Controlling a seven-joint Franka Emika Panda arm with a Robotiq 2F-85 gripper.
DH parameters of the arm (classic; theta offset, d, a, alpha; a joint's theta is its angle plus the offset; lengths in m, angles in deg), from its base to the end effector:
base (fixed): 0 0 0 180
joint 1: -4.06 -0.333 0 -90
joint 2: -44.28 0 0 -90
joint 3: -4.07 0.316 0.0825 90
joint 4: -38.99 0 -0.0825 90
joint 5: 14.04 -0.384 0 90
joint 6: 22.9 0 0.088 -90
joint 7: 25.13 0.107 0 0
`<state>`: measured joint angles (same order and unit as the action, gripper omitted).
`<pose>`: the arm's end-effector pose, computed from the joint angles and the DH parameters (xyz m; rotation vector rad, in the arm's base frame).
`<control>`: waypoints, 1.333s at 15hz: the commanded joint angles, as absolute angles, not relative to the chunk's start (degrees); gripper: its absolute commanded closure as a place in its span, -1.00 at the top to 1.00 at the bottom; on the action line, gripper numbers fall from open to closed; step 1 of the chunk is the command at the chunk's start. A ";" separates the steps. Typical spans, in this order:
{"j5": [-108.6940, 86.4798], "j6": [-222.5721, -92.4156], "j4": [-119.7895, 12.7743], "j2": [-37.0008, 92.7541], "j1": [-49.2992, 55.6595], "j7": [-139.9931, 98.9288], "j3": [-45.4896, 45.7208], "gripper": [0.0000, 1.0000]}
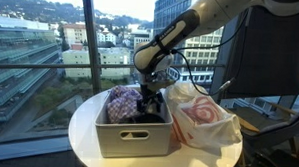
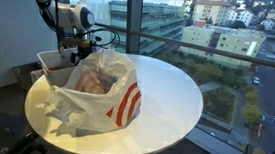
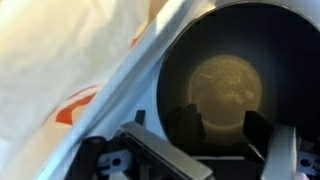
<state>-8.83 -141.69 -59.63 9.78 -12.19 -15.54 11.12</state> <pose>0.5947 0.2445 0.2214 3.0198 0.4256 -0.3582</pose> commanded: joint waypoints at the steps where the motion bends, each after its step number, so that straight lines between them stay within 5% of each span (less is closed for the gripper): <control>1: -7.85 -144.20 -60.17 8.67 -13.03 -13.36 10.32 1.00; 6: -8.04 -149.90 -58.96 5.18 -13.65 -12.73 10.38 1.00; 7: -8.12 -150.53 -58.72 4.62 -13.73 -12.76 10.35 0.50; 9: -8.85 -151.40 -58.68 4.12 -13.72 -12.94 10.75 0.32; 17: -22.00 -145.30 -57.80 3.65 -8.62 -17.95 16.30 -0.89; 20: -28.35 -137.03 -56.28 3.78 -5.80 -22.26 18.24 -0.98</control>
